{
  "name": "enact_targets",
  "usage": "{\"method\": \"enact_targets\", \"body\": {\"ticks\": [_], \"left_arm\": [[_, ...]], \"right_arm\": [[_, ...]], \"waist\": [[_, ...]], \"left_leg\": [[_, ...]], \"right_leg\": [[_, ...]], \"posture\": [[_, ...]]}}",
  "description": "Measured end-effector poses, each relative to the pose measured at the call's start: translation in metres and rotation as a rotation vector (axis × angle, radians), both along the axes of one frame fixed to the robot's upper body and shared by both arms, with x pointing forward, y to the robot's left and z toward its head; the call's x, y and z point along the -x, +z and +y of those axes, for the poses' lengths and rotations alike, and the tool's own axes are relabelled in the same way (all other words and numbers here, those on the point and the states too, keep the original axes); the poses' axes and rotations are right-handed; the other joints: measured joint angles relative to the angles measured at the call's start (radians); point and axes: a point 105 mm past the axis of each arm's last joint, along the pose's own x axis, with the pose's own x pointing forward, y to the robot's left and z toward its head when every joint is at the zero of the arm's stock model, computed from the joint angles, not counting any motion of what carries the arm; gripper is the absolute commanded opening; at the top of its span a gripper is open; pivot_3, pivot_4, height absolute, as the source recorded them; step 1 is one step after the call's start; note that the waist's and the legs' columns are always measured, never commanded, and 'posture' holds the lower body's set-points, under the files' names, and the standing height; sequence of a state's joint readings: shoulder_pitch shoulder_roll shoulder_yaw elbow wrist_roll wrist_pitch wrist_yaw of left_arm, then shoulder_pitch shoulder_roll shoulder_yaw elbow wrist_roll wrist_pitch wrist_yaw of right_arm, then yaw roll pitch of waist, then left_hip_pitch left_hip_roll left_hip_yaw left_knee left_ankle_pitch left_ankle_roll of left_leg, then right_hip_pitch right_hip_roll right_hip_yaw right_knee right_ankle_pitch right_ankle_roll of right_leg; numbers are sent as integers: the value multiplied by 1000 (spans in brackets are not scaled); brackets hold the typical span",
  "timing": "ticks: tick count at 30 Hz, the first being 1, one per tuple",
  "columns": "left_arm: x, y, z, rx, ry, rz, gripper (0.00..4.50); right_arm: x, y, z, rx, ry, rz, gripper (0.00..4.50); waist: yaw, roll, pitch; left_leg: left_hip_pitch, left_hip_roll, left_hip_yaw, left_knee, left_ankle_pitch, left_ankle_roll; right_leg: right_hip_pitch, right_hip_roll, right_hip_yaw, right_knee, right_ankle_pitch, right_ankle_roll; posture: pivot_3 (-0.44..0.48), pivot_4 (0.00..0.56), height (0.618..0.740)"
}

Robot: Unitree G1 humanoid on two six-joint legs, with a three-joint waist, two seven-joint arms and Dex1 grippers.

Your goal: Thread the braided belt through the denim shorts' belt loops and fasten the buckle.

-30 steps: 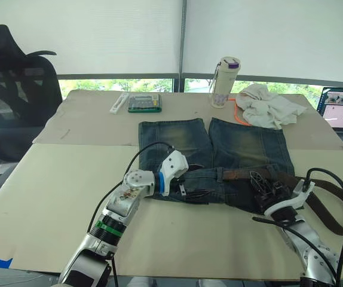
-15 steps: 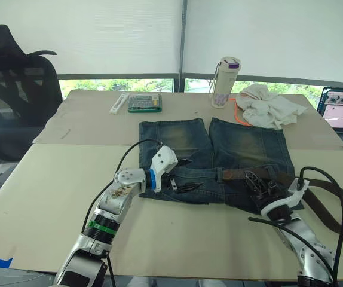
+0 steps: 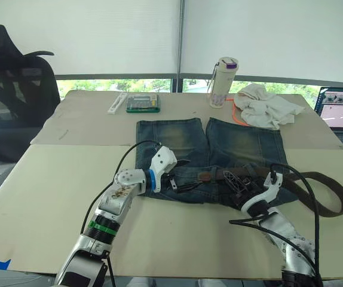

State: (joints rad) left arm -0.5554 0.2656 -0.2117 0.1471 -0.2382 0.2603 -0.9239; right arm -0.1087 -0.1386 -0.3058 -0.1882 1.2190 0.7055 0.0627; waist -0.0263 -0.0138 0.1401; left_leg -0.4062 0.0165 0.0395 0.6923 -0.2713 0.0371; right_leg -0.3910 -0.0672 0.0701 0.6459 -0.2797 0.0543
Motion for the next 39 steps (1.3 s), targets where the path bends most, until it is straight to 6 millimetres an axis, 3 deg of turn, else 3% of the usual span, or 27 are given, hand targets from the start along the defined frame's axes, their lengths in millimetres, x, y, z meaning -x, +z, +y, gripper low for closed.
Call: {"method": "enact_targets", "body": {"ticks": [6, 10, 14, 24, 29, 34, 39], "left_arm": [[-8, 0, 3, 74, 65, 43, 4465], [-21, 2, 8, 249, 183, 200, 4465], [-22, 3, 13, 351, 206, 340, 4465], [-18, -8, 24, 496, 210, 696, 4465], [-4, -7, 16, 520, 115, 789, 4465], [-2, -3, 12, 549, 99, 804, 4465], [-3, 1, 11, 586, 94, 809, 2970]], "right_arm": [[-2, 2, 15, -88, 1, 14, 0], [0, 8, 32, -276, 30, 15, 0], [3, 13, 34, -362, 48, 2, 0], [3, 14, 37, -364, 65, 3, 0], [2, 16, 38, -366, 66, -5, 0], [2, 16, 39, -360, 74, -6, 0], [4, 13, 40, -348, 81, -1, 0]], "waist": [[-7, 0, 0], [-13, 0, 0], [-13, 0, 0], [-15, 0, 0], [-15, 0, 0], [-14, 0, 0], [-15, 0, 0]], "left_leg": [[0, 0, 0, 0, 0, 0], [-2, 0, 0, -1, 0, 0], [-5, -2, 0, -1, 0, 0], [-7, -2, 0, -1, 1, -1], [-9, -2, 0, -1, 2, -2], [-9, -2, 0, -1, 2, -3], [-9, -2, 0, -1, 2, -3]], "right_leg": [[0, 0, 0, 1, 0, 0], [-4, -2, -1, 2, 0, 0], [-5, -4, -2, 2, 0, 0], [-10, -4, -2, 3, 0, 0], [-12, -4, -2, 4, 0, 0], [-12, -4, -2, 4, 0, 0], [-12, -4, -2, 4, 0, 0]], "posture": [[0, 150, 740], [0, 150, 740], [0, 150, 740], [0, 150, 740], [0, 150, 740], [0, 150, 740], [0, 150, 740]]}}
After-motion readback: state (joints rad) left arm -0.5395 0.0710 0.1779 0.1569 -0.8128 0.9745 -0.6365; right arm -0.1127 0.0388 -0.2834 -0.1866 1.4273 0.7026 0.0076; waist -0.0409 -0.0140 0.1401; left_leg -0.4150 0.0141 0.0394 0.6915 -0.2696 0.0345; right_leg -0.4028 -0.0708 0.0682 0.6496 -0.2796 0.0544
